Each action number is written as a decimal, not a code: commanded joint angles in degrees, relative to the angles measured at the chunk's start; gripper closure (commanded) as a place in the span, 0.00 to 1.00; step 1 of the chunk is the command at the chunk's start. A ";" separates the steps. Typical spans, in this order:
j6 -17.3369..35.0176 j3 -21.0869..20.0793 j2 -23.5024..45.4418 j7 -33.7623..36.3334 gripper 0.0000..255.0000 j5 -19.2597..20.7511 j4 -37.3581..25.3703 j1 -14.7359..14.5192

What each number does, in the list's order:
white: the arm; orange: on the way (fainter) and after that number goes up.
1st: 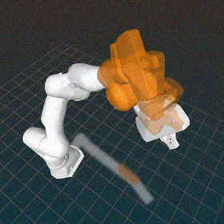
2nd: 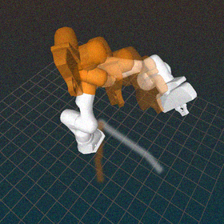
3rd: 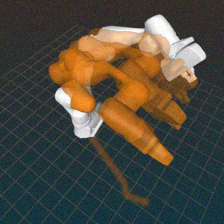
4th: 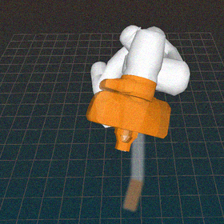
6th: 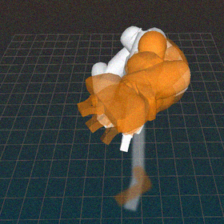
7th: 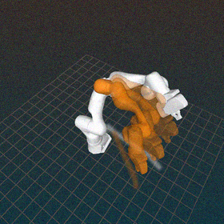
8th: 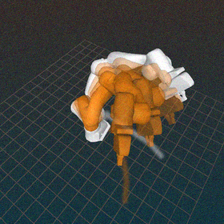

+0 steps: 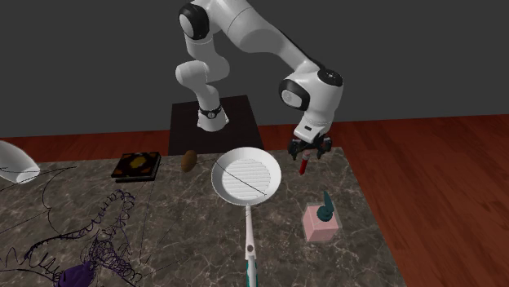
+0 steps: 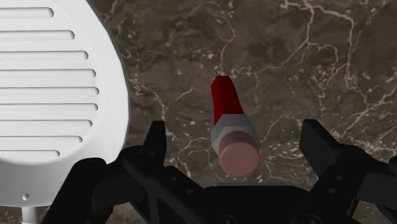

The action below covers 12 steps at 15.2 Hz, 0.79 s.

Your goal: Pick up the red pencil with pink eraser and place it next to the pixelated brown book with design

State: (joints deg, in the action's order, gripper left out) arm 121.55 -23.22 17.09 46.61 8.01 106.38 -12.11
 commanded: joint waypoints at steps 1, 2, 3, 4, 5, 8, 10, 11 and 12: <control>0.00 0.00 0.00 0.00 1.00 0.00 0.00 0.00; 0.00 0.00 0.00 0.00 1.00 0.00 0.00 0.00; 0.00 0.00 0.00 0.00 1.00 0.00 0.00 0.00; 0.00 0.00 0.00 0.00 1.00 0.00 0.00 0.00; 0.00 0.00 0.00 0.00 1.00 0.00 0.00 0.00; 0.00 0.00 0.00 0.00 1.00 0.00 0.00 0.00; 0.01 0.00 0.00 0.00 1.00 0.00 0.01 0.00; -0.65 -0.07 -0.34 -0.12 1.00 -0.19 -0.34 0.05; -1.31 -0.13 -0.68 -0.24 1.00 -0.37 -0.70 0.09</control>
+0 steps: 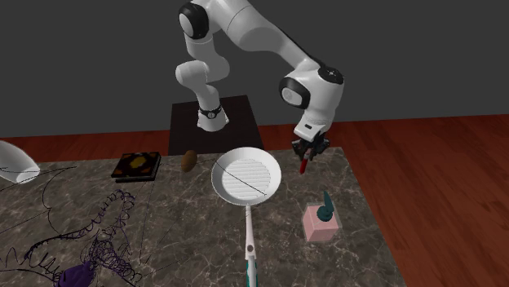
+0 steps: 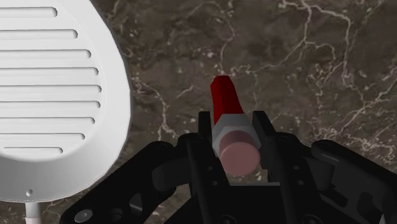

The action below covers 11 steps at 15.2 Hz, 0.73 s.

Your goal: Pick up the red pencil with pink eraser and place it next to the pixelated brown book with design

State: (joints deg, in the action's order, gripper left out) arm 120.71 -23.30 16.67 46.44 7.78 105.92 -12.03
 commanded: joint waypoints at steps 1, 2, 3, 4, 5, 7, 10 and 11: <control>-1.14 -0.11 -0.56 -0.18 1.00 -0.30 -0.63 0.06; -1.82 -0.17 -0.86 -0.29 1.00 -0.47 -1.02 0.10; -2.49 -0.22 -1.16 -0.40 1.00 -0.63 -1.43 0.13; -3.17 -0.28 -1.45 -0.50 1.00 -0.79 -1.85 0.17; -3.85 -0.32 -1.72 -0.60 1.00 -0.94 -2.28 0.20; -5.23 -0.41 -2.24 -0.79 1.00 -1.22 -3.19 0.25; -7.31 -0.53 -2.92 -1.04 1.00 -1.59 -4.65 0.31; -8.02 -0.56 -3.13 -1.12 1.00 -1.71 -5.17 0.32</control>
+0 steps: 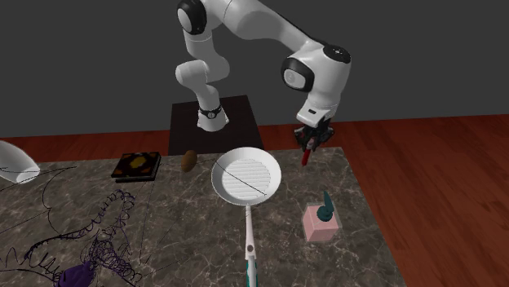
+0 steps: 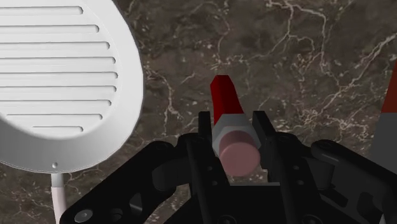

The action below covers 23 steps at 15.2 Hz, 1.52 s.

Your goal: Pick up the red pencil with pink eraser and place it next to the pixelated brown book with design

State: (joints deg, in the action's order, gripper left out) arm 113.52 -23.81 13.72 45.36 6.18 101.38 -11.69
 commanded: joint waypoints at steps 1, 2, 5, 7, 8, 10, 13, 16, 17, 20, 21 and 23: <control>-1.53 -0.09 -0.38 -0.11 1.00 -0.22 -1.17 -0.01; -2.25 -0.12 -0.56 -0.18 1.00 -0.32 -1.72 0.00; -4.40 -0.20 -1.03 -0.37 1.00 -0.58 -3.45 0.01; -5.86 -0.25 -1.28 -0.47 1.00 -0.72 -4.68 0.00; -6.59 -0.27 -1.39 -0.52 1.00 -0.79 -5.31 -0.01; -8.07 -0.31 -1.56 -0.60 1.00 -0.89 -6.64 -0.04; -10.32 -0.37 -1.72 -0.69 1.00 -1.00 -8.76 -0.10; -12.62 -0.43 -1.75 -0.75 1.00 -1.04 -11.03 -0.19; -13.40 -0.45 -1.73 -0.76 1.00 -1.04 -11.83 -0.23; -15.77 -0.51 -1.57 -0.77 1.00 -1.00 -14.35 -0.38; -16.57 -0.53 -1.49 -0.77 1.00 -0.97 -15.23 -0.44; -18.20 -0.57 -1.27 -0.75 1.00 -0.89 -17.06 -0.57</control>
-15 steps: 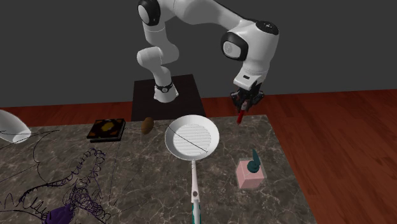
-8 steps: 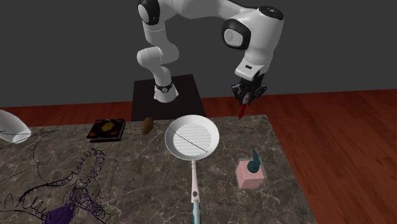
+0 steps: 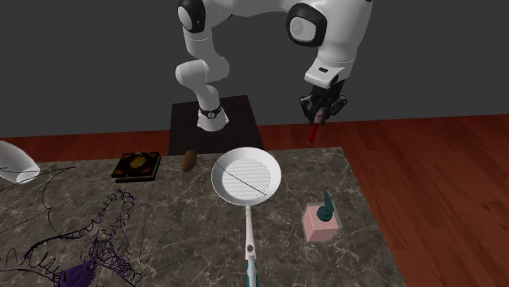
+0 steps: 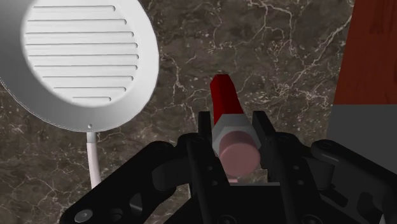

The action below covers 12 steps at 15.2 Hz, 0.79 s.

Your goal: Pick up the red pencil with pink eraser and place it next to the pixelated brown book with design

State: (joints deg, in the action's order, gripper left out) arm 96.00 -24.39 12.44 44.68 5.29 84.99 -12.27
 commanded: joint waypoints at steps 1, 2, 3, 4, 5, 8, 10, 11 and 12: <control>-1.50 -0.01 0.14 -0.06 1.00 0.05 -1.62 -0.07; -2.34 -0.03 0.30 -0.04 1.00 0.11 -2.59 -0.15; -3.18 -0.06 0.47 -0.02 1.00 0.18 -3.60 -0.24; -4.04 -0.08 0.67 0.01 1.00 0.26 -4.63 -0.34; -4.90 -0.11 0.88 0.04 1.00 0.35 -5.69 -0.45; -3.93 0.62 -3.32 -2.64 1.00 -1.45 -0.93 1.84; -2.74 1.60 -7.34 -5.47 1.00 -3.13 3.91 3.86; -2.25 2.18 -9.24 -6.93 1.00 -3.88 6.12 4.74; -1.83 2.82 -11.06 -8.39 1.00 -4.57 8.21 5.55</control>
State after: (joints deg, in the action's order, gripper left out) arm 93.05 -22.28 3.44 38.08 1.54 90.22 -7.77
